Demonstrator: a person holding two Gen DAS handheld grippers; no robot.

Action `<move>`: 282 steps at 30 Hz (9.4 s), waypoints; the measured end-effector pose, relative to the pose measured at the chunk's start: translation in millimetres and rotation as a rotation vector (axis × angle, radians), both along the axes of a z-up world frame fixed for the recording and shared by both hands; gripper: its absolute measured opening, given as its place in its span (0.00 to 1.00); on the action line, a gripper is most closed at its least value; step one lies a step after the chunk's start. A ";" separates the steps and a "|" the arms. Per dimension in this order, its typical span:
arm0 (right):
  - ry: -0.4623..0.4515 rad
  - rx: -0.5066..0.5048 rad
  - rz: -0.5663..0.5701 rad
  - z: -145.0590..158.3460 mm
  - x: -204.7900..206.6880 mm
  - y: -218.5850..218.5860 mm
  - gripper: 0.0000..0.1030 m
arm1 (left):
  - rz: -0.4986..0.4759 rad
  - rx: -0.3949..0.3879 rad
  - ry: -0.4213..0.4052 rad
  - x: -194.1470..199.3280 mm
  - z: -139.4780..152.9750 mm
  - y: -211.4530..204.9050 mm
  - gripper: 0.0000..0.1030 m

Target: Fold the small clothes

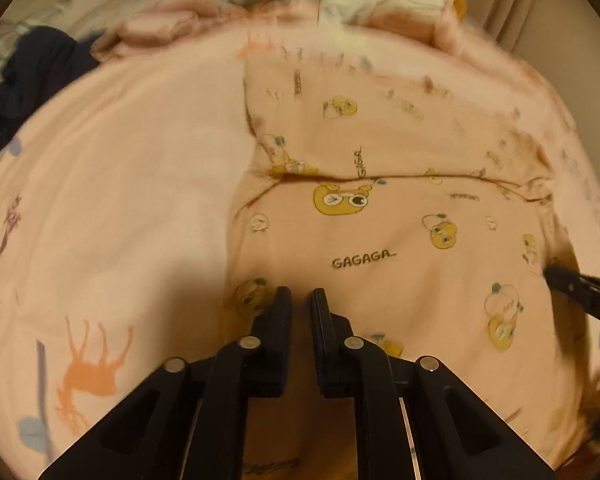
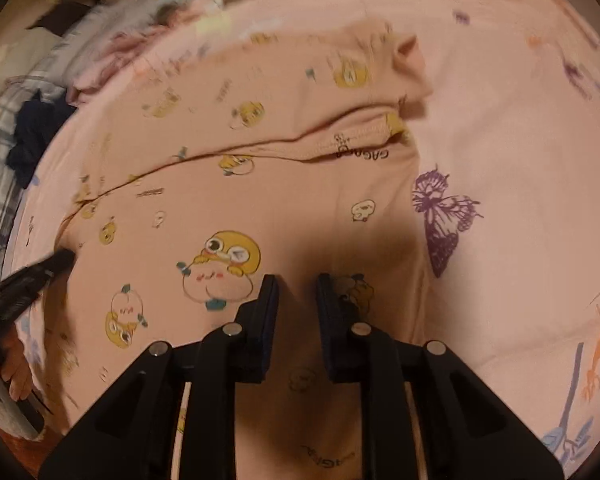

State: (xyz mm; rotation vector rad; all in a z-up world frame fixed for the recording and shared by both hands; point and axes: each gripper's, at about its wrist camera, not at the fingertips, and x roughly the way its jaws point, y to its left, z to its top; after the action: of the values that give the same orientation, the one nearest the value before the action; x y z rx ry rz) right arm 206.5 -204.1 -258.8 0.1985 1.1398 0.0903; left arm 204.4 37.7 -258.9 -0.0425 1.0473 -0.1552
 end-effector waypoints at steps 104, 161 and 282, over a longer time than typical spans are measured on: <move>-0.207 0.357 -0.188 90.5 -89.2 -34.7 0.06 | 0.129 -0.459 -0.119 -49.5 101.6 36.9 0.03; 0.024 0.025 -0.065 27.5 178.8 -11.5 0.09 | 0.088 -0.156 0.059 197.7 27.7 -41.8 0.03; 0.036 0.239 -0.355 -3.2 -122.2 -50.1 0.06 | 0.262 -0.412 0.076 -99.1 2.1 27.8 0.09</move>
State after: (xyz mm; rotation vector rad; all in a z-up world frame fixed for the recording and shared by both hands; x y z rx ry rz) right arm 84.3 -254.2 -262.0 0.6133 1.1121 -0.0936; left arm 105.3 65.5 -256.8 -0.5595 1.0615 -0.1300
